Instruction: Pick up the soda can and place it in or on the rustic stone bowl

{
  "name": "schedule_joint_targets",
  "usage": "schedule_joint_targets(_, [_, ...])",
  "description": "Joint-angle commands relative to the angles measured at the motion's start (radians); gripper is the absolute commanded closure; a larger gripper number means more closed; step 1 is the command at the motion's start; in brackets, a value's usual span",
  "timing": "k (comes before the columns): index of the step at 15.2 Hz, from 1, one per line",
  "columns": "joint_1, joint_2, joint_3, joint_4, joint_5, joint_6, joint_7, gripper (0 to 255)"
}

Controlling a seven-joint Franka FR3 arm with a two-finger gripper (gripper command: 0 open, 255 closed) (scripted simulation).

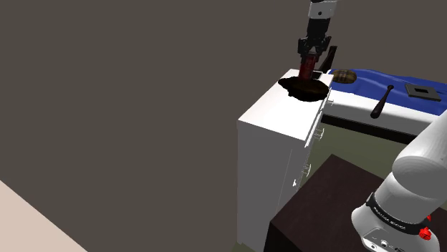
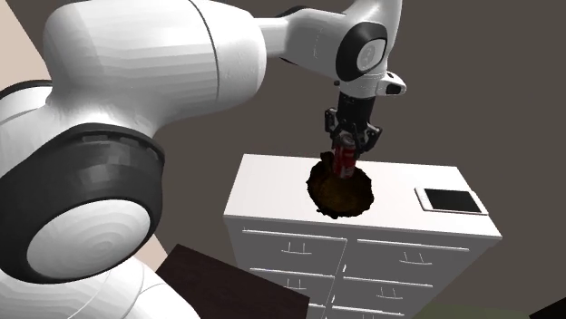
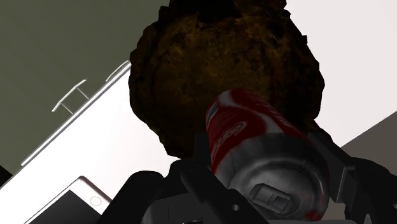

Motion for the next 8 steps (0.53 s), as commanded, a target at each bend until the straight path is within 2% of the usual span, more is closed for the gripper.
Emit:
schedule_joint_targets(1, [0.0, 0.0, -0.001, -0.005, 0.0, 0.005, -0.001, 255])
schedule_joint_targets(5, [0.0, 0.0, -0.001, -0.005, 0.0, 0.005, -0.001, 255])
schedule_joint_targets(6, [0.0, 0.0, -0.001, -0.005, 0.0, 0.005, -0.001, 0])
schedule_joint_targets(8, [0.0, 0.0, -0.001, -0.005, 0.0, 0.005, -0.001, 0])
